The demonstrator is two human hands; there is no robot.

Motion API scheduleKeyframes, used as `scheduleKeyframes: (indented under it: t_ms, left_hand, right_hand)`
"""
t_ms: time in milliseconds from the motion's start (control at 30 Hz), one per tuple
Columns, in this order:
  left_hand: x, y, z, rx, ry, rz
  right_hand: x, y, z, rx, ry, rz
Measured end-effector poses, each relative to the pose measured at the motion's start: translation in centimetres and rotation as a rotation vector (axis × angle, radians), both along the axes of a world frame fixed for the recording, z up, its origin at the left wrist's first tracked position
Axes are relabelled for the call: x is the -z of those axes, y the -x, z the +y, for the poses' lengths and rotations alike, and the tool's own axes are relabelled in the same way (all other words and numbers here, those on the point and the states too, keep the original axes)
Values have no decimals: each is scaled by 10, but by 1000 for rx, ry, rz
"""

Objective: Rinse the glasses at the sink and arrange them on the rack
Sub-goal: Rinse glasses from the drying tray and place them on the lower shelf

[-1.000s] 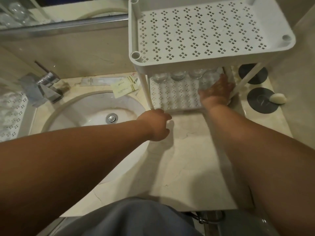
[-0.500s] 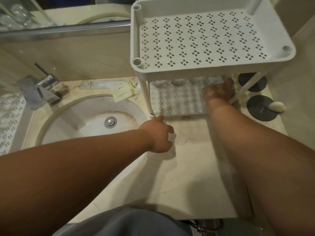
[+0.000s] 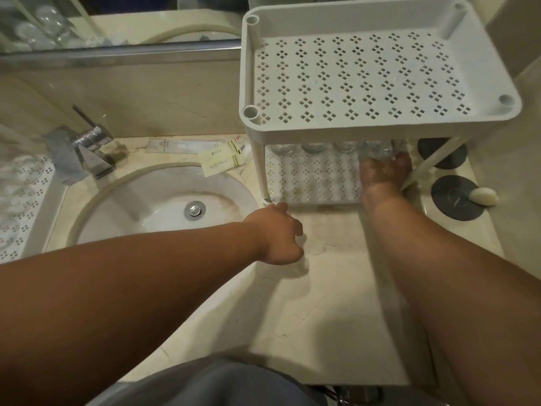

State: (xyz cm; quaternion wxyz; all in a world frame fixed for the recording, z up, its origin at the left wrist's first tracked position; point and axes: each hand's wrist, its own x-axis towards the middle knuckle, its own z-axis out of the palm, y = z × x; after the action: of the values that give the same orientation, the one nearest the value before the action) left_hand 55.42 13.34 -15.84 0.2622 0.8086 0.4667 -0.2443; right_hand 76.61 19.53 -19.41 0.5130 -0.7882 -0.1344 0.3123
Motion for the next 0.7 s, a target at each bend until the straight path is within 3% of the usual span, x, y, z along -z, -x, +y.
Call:
scheduleKeyframes:
  t_ms: [433, 600, 700]
  left_hand:
    - [1, 24, -6, -46, -38, -26]
    - [-9, 50, -23, -207, -49, -117]
    - [-17, 77, -28, -265, -81, -142]
  right_hand:
    - [-16, 19, -38, -95, -25, 163]
    - [-24, 46, -69, -200, 31, -163]
    - [-34, 72, -91, -261, 30, -226]
